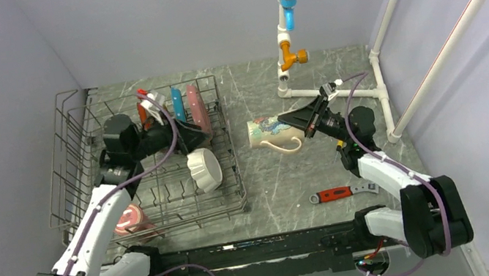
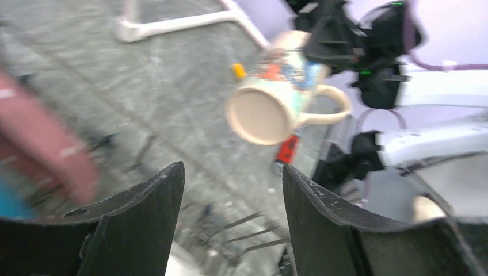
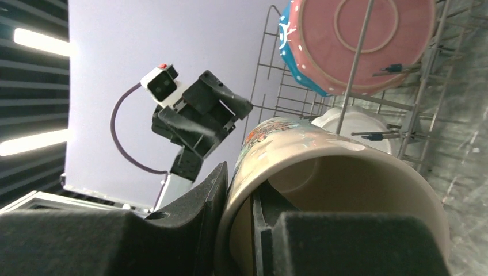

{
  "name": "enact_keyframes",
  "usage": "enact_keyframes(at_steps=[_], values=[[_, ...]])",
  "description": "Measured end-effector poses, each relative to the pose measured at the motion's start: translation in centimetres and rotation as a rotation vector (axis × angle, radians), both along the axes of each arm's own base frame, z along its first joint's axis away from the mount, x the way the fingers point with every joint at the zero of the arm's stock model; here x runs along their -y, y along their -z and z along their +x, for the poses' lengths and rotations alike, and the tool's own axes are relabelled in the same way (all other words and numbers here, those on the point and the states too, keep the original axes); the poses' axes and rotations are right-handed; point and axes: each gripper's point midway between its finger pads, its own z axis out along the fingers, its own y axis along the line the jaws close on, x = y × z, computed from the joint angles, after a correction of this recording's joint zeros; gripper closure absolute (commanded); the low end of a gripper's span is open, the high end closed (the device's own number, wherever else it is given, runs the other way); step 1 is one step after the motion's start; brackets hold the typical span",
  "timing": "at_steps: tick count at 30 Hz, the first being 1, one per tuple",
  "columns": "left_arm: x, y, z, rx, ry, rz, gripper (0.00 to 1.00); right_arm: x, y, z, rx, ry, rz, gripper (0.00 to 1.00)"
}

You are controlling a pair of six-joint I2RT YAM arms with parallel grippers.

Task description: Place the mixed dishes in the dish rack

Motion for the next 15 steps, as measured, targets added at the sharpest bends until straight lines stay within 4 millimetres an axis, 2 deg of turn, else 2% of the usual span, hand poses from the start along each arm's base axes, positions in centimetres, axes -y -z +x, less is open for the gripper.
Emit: enact_keyframes(at_steps=[5,10,11,15], values=[[5.2,-1.0,-4.0,-0.028,0.176,-0.100,0.30,-0.8,-0.3,-0.1,-0.011,-0.043,0.066,1.00],[7.8,-1.3,-6.5,-0.023,0.253,-0.112,0.28,-2.0,-1.4,-1.0,0.007,-0.105,0.139,1.00],[8.1,-1.4,-6.8,-0.017,0.251,-0.111,0.26,-2.2,-1.5,-1.2,0.008,-0.120,0.154,1.00],[8.0,-2.4,-7.2,0.023,0.207,-0.116,0.05,-3.3,-0.8,-1.4,-0.057,-0.175,0.197,1.00]])
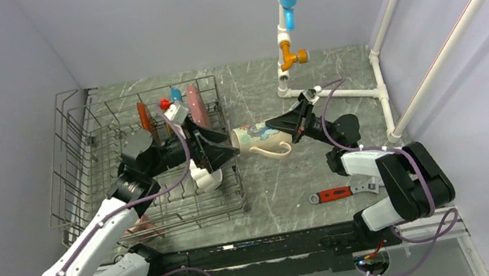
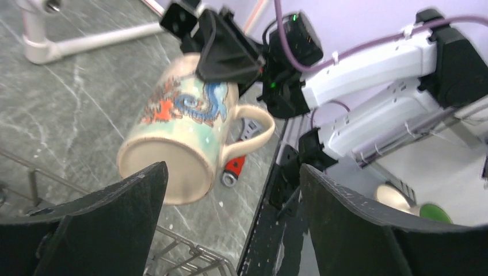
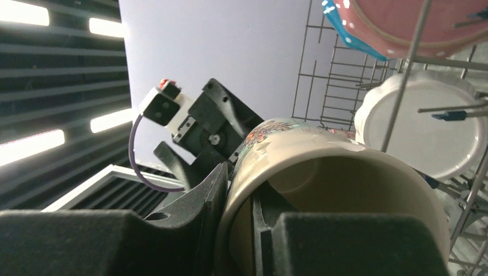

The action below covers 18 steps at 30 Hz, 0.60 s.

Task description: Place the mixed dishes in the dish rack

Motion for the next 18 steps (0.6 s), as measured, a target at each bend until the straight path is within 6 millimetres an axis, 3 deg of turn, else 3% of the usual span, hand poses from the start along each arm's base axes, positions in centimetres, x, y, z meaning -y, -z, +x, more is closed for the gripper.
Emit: enact_keyframes(at_steps=[4,9,13,18], values=[[-1.5,-2.0,0.3,0.049,-0.113,-0.032,0.01,-0.7,1.2,0.2,-0.077,-0.030,0.005,1.00],[-3.0,-3.4,0.8,0.050,-0.227,-0.083,0.01,-1.0,0.8,-0.3,-0.075,-0.051,0.019,1.00],[-2.9,-1.8,1.6,-0.096,-0.274,-0.104,0.01,-1.4,0.6,-0.7,-0.075,-0.069,0.021,1.00],[-1.4,0.9,2.6,-0.364,-0.262,-0.125,0.01,-1.8,0.2,-1.4,-0.056,-0.086,0.024,1.00]])
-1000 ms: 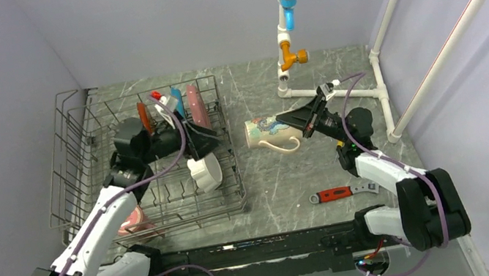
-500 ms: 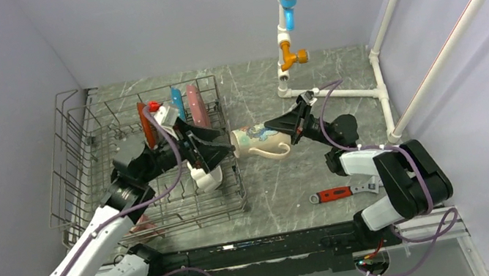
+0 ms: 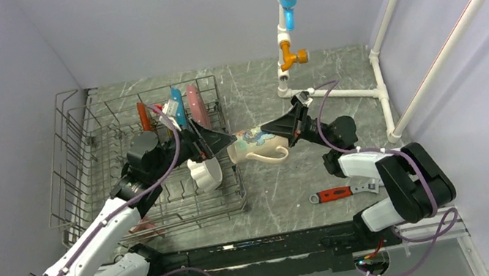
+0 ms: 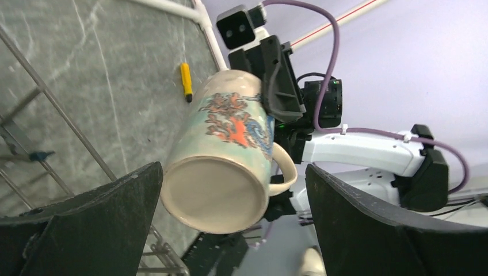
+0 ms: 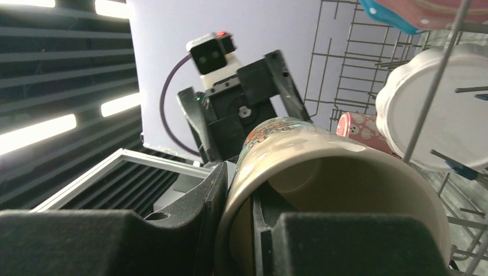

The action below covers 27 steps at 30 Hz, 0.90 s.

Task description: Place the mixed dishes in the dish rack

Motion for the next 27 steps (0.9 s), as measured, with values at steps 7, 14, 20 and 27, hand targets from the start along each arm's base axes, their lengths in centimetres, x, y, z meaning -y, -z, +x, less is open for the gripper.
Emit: enact_keyframes(at_steps=[7,14,20,27], values=[[0.6,0.5,-0.5,-0.177,0.020,-0.071,0.01,0.1,-2.4,-0.8,0.081,-0.004,0.026,1.00],[1.8,0.0,-1.1,-0.276,0.099,-0.163,0.01,0.1,-3.3,-0.9,0.113,-0.008,0.035,1.00],[2.8,0.5,-1.8,-0.341,0.162,-0.186,0.01,-0.2,-3.4,-1.2,0.123,-0.016,0.036,1.00],[3.0,0.5,-2.1,-0.364,0.176,-0.193,0.04,-0.5,-3.6,-1.6,0.147,-0.025,0.039,1.00]])
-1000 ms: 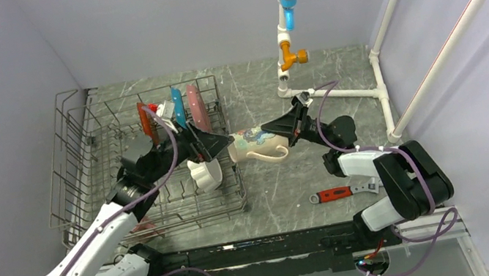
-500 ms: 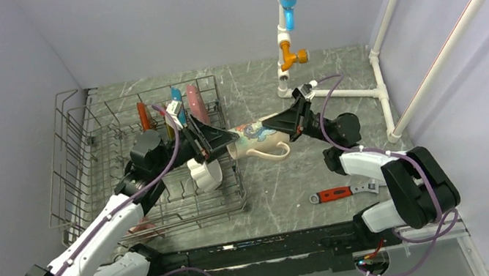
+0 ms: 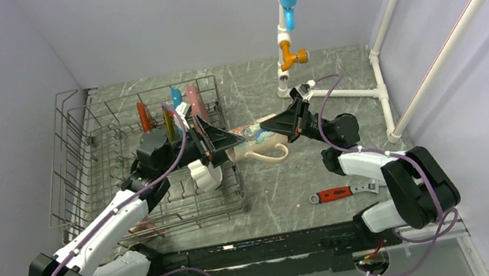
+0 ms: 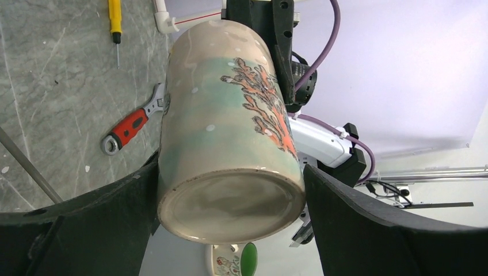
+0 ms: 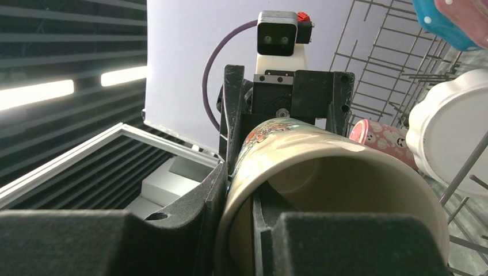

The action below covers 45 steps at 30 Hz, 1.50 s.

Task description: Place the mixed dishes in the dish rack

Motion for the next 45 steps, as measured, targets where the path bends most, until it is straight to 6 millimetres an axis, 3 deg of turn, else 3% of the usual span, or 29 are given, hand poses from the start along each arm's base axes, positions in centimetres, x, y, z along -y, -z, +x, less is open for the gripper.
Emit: enact_keyframes(at_steps=[8,13,16,20,21,25,29,37,39,45], values=[[0.1,0.4,-0.1,-0.019,0.000,0.013,0.02,-0.7,0.2,-0.5,0.041,-0.004,-0.011,1.00],[0.1,0.8,-0.2,-0.027,-0.002,0.026,0.20,-1.0,0.3,-0.8,0.086,0.000,-0.021,1.00],[0.1,0.8,-0.1,-0.027,-0.004,0.028,0.39,-1.1,0.2,-0.9,0.110,0.012,-0.028,1.00],[0.0,0.4,-0.2,-0.007,-0.004,0.018,0.91,-1.1,-0.2,-1.1,0.131,0.027,-0.037,1.00],[0.0,0.2,-0.3,0.001,-0.004,0.013,0.99,-1.1,-0.3,-1.1,0.137,0.031,-0.042,1.00],[-0.1,-0.3,-0.4,0.017,-0.004,0.003,1.00,-1.2,-0.9,-1.3,0.158,0.042,-0.058,0.82],[-0.5,-0.4,-0.6,0.005,-0.021,0.007,1.00,-1.5,-0.9,-1.2,0.167,0.050,-0.069,0.57],[-2.2,1.5,-1.0,-0.100,-0.116,0.095,1.00,-2.0,0.4,-0.4,0.143,0.052,-0.089,0.06],[-2.7,2.0,-0.9,-0.127,-0.144,0.119,1.00,-2.1,0.8,-0.2,0.135,0.051,-0.094,0.01],[-4.6,2.8,-0.6,-0.173,-0.227,0.159,1.00,-2.6,2.5,0.4,0.104,0.057,-0.158,0.00]])
